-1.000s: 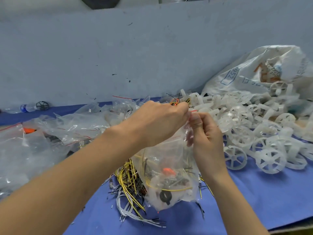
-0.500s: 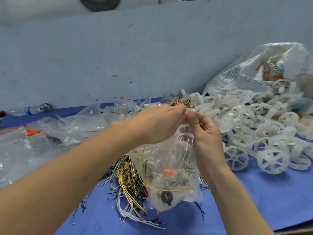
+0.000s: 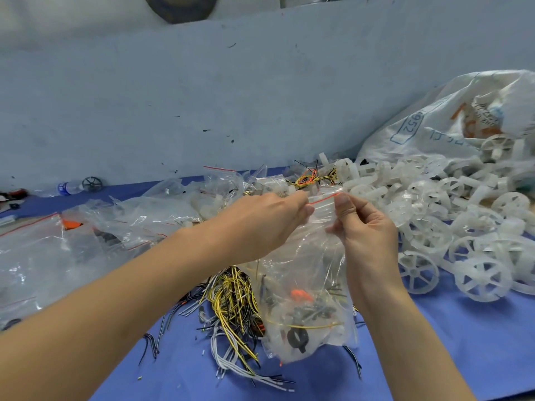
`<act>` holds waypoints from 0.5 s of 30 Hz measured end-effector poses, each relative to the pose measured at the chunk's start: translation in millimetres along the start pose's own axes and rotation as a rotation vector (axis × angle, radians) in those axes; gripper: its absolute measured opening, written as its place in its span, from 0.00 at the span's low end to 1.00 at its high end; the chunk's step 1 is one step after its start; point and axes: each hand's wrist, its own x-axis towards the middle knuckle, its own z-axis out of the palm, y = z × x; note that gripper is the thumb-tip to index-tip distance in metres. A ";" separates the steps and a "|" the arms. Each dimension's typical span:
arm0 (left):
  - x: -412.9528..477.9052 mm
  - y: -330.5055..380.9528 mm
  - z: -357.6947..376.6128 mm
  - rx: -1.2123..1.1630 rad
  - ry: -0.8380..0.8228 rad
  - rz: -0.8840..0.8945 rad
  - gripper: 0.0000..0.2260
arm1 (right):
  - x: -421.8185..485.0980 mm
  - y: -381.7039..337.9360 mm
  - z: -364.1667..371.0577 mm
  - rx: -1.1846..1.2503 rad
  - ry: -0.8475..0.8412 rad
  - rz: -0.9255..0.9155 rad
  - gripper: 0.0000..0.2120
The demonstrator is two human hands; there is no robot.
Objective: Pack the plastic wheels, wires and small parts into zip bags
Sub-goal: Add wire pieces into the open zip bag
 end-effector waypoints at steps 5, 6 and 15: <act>-26.2 -14.6 -3.4 -0.041 -0.026 -0.031 0.15 | -0.2 -1.4 -4.2 -0.017 0.024 -0.020 0.12; -32.7 -17.7 -4.3 -0.045 -0.021 -0.037 0.16 | 0.3 -1.7 -5.4 -0.022 0.033 -0.031 0.12; -80.1 -40.9 -12.3 -0.104 0.075 -0.057 0.14 | -1.1 -0.3 -5.1 -0.027 0.057 -0.069 0.12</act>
